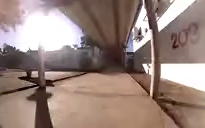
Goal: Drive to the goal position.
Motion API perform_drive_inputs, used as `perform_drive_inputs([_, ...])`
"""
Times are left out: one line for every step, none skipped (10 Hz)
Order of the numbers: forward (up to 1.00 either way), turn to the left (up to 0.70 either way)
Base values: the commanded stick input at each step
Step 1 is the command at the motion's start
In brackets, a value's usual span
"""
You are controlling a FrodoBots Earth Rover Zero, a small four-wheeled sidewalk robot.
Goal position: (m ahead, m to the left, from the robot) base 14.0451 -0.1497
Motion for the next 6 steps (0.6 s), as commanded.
perform_drive_inputs([0.7, 0.0])
perform_drive_inputs([0.7, 0.0])
perform_drive_inputs([0.7, 0.0])
perform_drive_inputs([0.7, 0.0])
perform_drive_inputs([0.7, 0.0])
perform_drive_inputs([0.7, 0.0])
